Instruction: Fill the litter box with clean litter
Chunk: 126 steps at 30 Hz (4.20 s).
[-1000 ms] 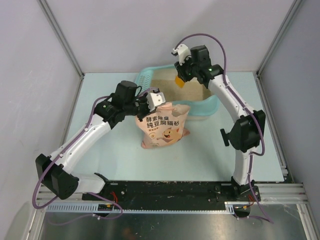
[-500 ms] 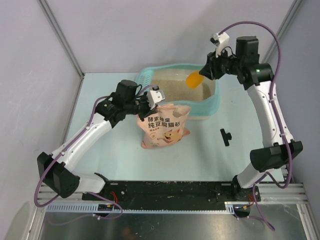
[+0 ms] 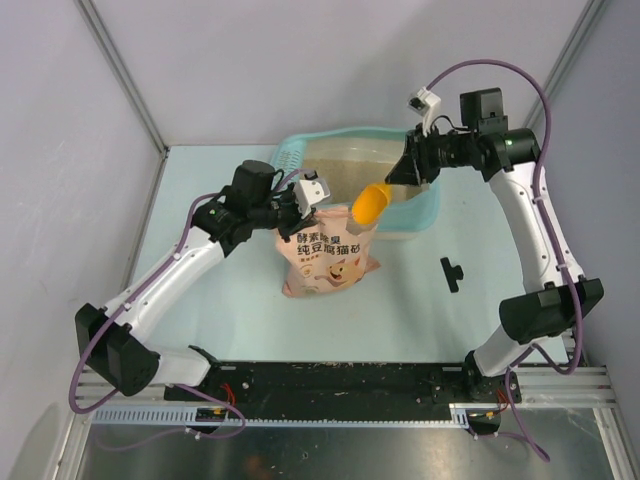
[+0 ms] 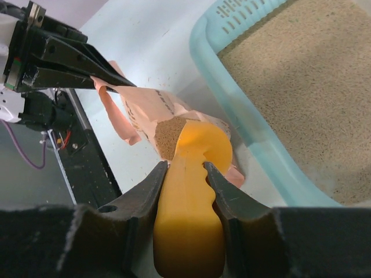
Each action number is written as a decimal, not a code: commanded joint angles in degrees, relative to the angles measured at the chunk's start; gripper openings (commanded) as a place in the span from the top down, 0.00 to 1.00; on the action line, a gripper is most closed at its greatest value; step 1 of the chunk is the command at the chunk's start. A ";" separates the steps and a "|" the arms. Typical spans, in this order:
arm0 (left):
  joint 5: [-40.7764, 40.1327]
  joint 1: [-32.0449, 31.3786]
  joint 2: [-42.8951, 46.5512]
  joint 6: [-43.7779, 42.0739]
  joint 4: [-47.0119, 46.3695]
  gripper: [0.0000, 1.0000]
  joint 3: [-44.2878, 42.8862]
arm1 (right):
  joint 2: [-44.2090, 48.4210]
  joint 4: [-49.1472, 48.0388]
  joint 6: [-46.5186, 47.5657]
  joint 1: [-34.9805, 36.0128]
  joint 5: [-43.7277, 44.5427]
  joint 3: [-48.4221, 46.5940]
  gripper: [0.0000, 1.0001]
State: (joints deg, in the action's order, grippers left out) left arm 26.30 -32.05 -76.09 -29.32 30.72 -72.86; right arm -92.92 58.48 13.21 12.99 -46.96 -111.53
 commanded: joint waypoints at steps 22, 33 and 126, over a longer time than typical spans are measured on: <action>6.65 -0.29 4.55 11.13 -8.22 1.00 -2.64 | 4.68 -15.94 -24.81 17.94 39.83 24.14 1.00; 9.64 -2.31 2.18 16.49 -10.94 1.00 0.08 | 8.02 -22.88 -27.53 22.25 42.75 43.31 1.00; 2.44 -8.11 1.65 -3.02 -4.27 1.00 -6.07 | 2.40 -54.87 -62.61 -12.02 -27.13 46.05 1.00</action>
State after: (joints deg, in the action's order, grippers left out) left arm 26.15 -39.48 -76.09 -31.53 34.04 -74.39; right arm -93.54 7.38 -45.98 2.52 -69.58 -65.80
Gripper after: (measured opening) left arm 0.026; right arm 0.318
